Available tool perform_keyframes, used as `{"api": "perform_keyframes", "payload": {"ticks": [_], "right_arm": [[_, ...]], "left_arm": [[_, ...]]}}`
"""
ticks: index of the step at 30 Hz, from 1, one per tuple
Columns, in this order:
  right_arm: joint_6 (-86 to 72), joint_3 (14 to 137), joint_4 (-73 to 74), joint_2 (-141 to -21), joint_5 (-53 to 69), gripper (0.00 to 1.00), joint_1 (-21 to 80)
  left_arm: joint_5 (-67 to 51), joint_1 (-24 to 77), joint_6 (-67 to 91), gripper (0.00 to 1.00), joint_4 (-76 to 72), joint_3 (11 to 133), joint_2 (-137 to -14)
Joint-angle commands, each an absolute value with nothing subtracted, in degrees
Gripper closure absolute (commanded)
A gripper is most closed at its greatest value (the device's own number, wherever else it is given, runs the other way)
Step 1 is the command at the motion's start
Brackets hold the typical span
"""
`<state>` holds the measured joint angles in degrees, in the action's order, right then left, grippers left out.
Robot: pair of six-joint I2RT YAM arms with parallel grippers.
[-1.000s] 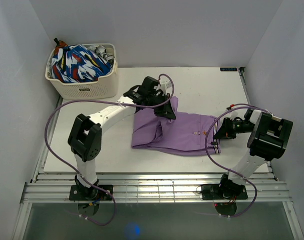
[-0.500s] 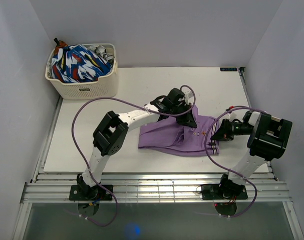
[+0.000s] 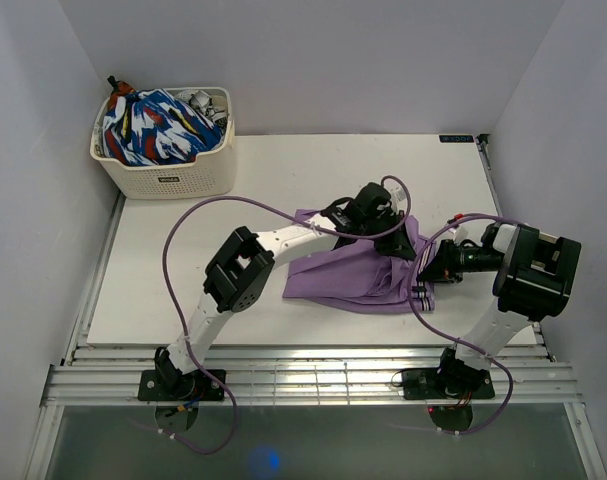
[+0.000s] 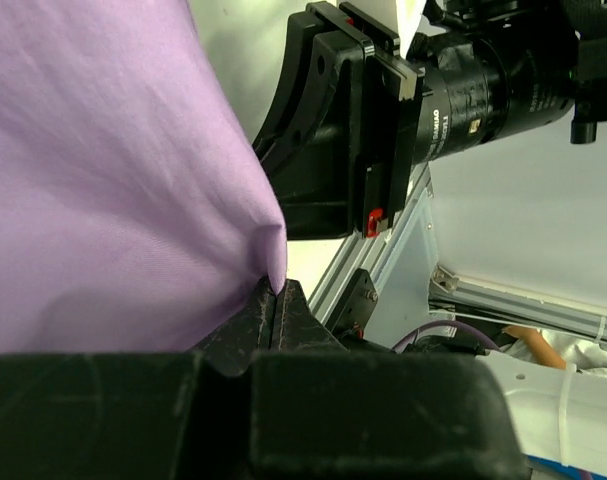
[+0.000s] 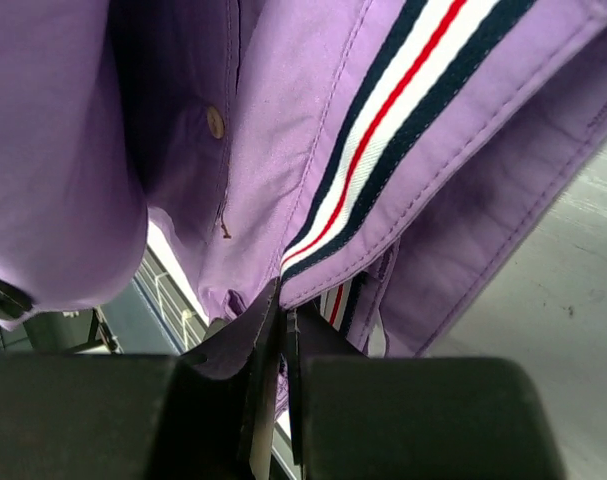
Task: Fold and stack the trousers
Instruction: Fold the trousers
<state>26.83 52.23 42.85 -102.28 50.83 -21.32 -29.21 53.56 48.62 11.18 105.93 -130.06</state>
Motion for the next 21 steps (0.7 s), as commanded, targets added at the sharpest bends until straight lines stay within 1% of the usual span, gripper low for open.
{"api": "perform_keyframes", "payload": {"ticks": [1, 17, 21], "right_arm": [[25.8, 51.5, 42.7, -101.2, 53.7, 0.92, -20.5], [25.7, 50.9, 42.5, -100.5, 53.5, 0.92, -20.5], [25.7, 50.9, 42.5, -100.4, 53.6, 0.92, -20.5]], "left_arm": [[-30.4, 54.9, 50.7, 1.00, 8.4, 110.5, -131.0], [-30.1, 57.3, 54.8, 1.00, 4.0, 116.5, -137.6], [-29.7, 57.7, 55.7, 1.00, 4.0, 115.2, -138.7]]}}
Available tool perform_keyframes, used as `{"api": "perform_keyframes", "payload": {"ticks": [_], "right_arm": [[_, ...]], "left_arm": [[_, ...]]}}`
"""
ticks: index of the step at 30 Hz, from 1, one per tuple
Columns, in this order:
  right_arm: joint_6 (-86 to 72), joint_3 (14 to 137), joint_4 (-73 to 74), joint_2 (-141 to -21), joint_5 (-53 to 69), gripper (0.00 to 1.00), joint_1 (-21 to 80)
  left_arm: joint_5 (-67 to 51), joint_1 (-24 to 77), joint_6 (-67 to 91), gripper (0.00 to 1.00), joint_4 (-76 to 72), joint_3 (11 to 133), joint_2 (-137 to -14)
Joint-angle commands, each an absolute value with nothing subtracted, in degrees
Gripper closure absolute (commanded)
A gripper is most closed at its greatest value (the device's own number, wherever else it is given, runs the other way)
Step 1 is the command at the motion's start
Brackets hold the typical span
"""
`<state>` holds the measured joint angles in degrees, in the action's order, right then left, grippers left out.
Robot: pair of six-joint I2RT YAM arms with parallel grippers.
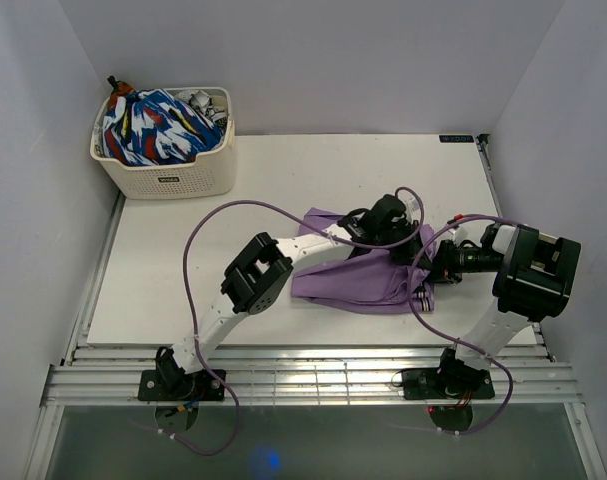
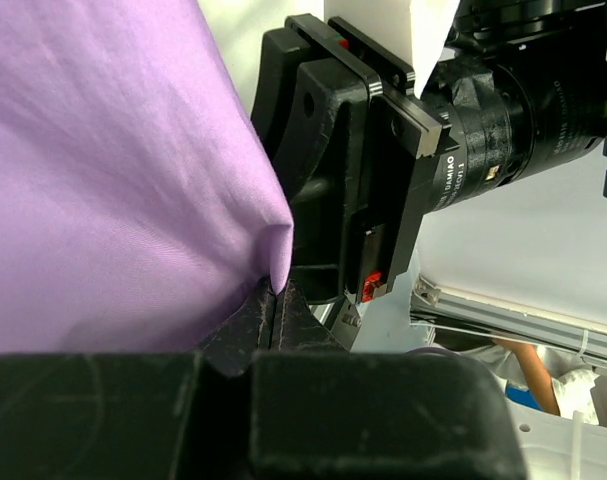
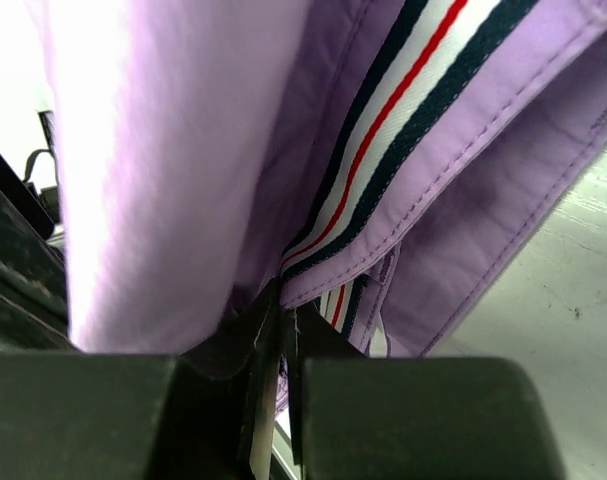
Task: Fold and stack the trousers
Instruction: Fold the trousers
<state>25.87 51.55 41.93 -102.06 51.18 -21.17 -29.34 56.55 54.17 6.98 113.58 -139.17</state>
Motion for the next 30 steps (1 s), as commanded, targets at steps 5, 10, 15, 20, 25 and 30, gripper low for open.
{"api": "perform_keyframes", "payload": {"ticks": [5, 10, 15, 20, 25, 30], "right_arm": [[26.1, 51.8, 43.4, -99.4, 51.5, 0.92, -20.5], [30.0, 55.9, 49.7, -97.7, 45.4, 0.80, -21.4], [33.7, 60.4, 53.6, -94.4, 38.0, 0.65, -23.0], [37.2, 67.1, 57.8, -93.0, 33.9, 0.55, -23.9], [39.5, 74.6, 63.8, -91.1, 36.3, 0.54, -24.0], [42.0, 78.2, 70.4, -89.3, 40.8, 0.47, -20.0]], "left_arm": [[-28.3, 57.4, 55.0, 0.99, 4.1, 113.5, -139.5], [-28.7, 57.0, 54.8, 0.75, 4.0, 113.2, -140.3], [-27.4, 55.5, 52.3, 0.61, 5.5, 111.2, -137.4], [-26.3, 53.7, 47.3, 0.32, 9.5, 110.1, -132.8], [-26.8, 51.2, 42.8, 0.15, 12.7, 107.1, -126.1], [-31.2, 44.9, 38.4, 0.16, 14.0, 100.5, -117.5]]}}
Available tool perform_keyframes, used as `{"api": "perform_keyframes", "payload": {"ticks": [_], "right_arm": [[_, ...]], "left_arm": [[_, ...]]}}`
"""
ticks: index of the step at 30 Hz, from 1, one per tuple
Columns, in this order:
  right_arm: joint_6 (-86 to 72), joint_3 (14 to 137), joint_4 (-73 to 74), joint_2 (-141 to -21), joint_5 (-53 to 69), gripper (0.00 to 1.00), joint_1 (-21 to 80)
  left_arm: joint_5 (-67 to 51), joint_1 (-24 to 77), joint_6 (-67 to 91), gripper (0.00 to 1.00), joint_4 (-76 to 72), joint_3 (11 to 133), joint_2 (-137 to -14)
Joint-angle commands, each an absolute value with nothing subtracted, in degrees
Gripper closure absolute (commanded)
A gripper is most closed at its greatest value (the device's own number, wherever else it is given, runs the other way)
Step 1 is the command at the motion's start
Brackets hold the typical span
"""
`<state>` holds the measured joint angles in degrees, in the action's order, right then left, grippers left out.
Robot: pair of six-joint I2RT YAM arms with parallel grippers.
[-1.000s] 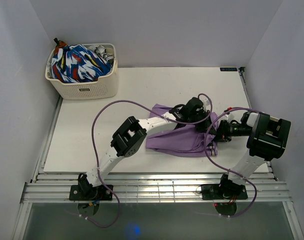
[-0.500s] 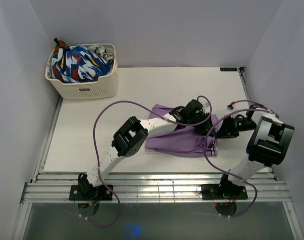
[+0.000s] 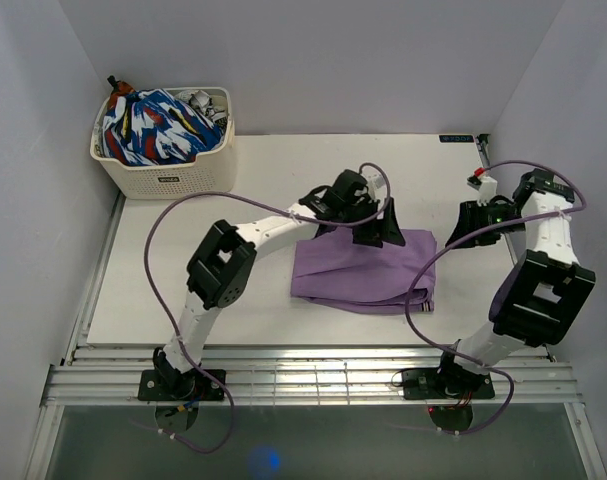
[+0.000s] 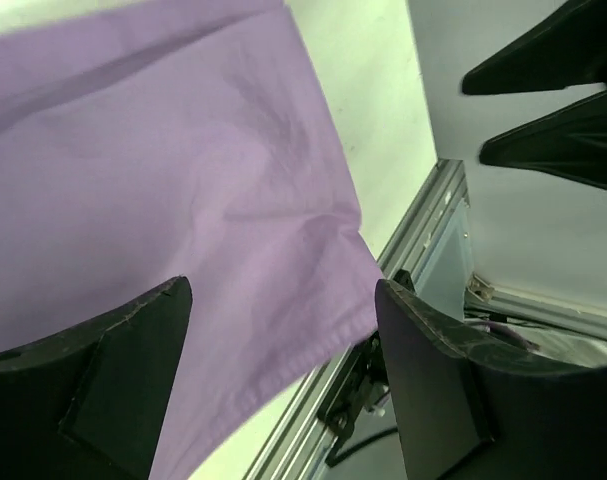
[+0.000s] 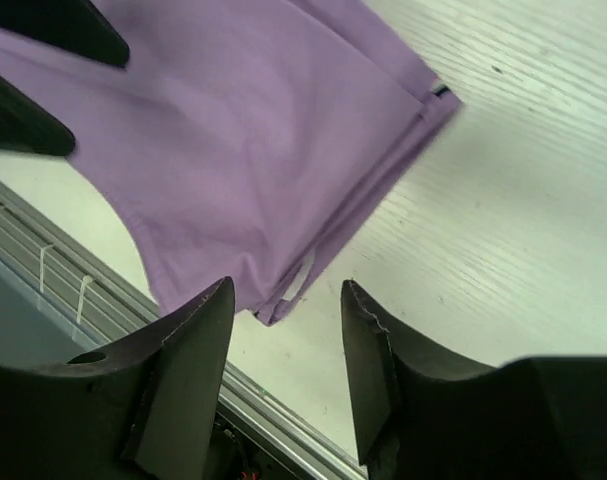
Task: Fold and stack the trousers
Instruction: Fold the trousers
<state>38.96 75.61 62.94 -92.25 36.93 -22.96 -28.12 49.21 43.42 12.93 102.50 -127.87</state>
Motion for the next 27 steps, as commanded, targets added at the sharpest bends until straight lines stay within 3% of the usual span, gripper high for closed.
{"api": "perform_keyframes", "payload": {"ticks": [1, 5, 11, 18, 27], "right_arm": [[42.2, 77.8, 70.1, -88.5, 40.7, 0.46, -16.0], [38.0, 72.7, 60.5, -81.5, 37.2, 0.45, -2.1], [31.6, 69.3, 45.2, -80.7, 27.7, 0.45, 23.2], [27.8, 70.1, 33.9, -89.4, 14.3, 0.48, 45.2], [23.9, 74.4, 27.0, -99.8, 2.8, 0.46, 54.0]], "left_arm": [[-32.4, 41.3, 36.2, 0.16, 15.7, 98.6, -116.2], [-40.6, 31.1, 15.5, 0.18, 22.6, 95.6, -110.0], [-37.2, 25.2, -8.9, 0.32, 45.1, 103.4, -114.7], [-35.8, 23.6, -7.1, 0.36, 42.1, 98.5, -117.3], [-37.3, 23.1, -4.4, 0.44, 37.7, 98.1, -120.2]]}}
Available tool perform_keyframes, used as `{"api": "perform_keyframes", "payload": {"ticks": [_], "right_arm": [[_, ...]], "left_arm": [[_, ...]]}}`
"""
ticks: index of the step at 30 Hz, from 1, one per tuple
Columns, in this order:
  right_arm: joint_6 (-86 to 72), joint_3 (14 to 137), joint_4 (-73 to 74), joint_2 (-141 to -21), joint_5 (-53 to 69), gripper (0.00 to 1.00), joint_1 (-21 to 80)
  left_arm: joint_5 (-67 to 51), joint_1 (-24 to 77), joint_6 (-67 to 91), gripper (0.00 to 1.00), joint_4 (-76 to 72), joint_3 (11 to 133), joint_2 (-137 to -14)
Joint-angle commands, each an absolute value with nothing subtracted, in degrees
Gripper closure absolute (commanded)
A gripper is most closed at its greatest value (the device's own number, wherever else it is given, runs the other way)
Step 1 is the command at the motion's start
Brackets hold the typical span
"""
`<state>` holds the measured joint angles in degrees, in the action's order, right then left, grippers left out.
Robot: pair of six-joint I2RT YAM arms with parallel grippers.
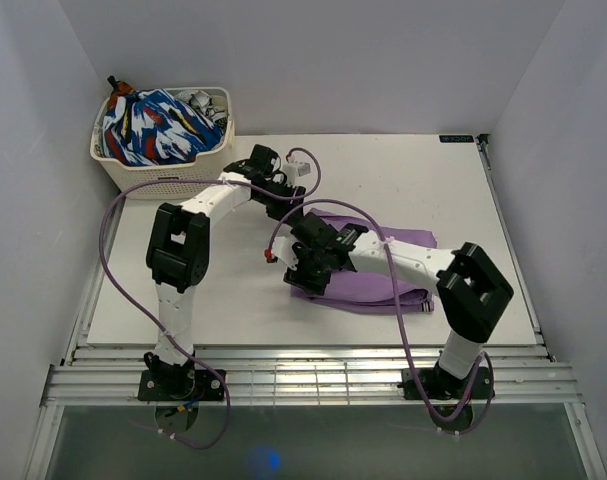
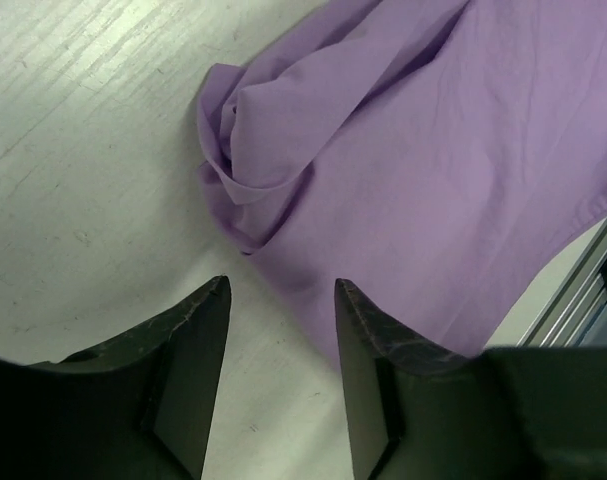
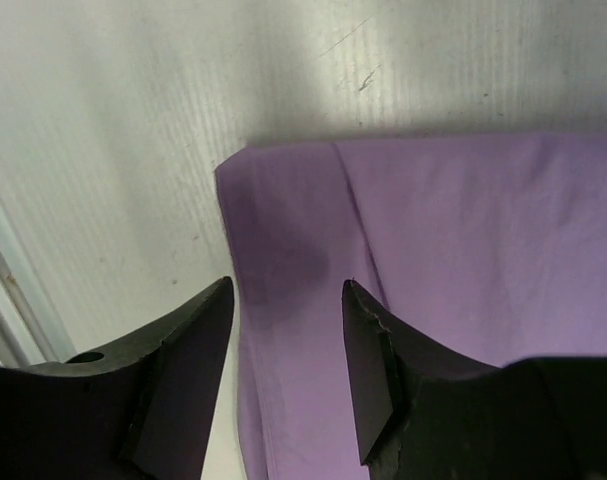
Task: Fold and stack the trousers
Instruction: Fold the trousers
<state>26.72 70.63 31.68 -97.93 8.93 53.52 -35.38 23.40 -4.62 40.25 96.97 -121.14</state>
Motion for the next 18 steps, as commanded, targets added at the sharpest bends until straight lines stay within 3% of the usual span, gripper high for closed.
{"api": "perform_keyframes", "payload": {"ticks": [1, 8, 18], "right_arm": [[23.3, 74.9, 26.7, -100.5, 2.0, 0.46, 54.2], [23.2, 77.0, 27.8, -104.1, 2.2, 0.47, 55.5], [23.2, 76.9, 30.1, -101.0, 6.2, 0.43, 58.5]], "left_arm": [[-37.6, 23.2, -4.1, 0.47, 37.4, 98.3, -120.5], [-39.2, 23.0, -3.3, 0.53, 36.6, 98.8, -122.2], [-40.3, 22.1, -1.8, 0.48, 35.1, 96.8, -121.7]]}}
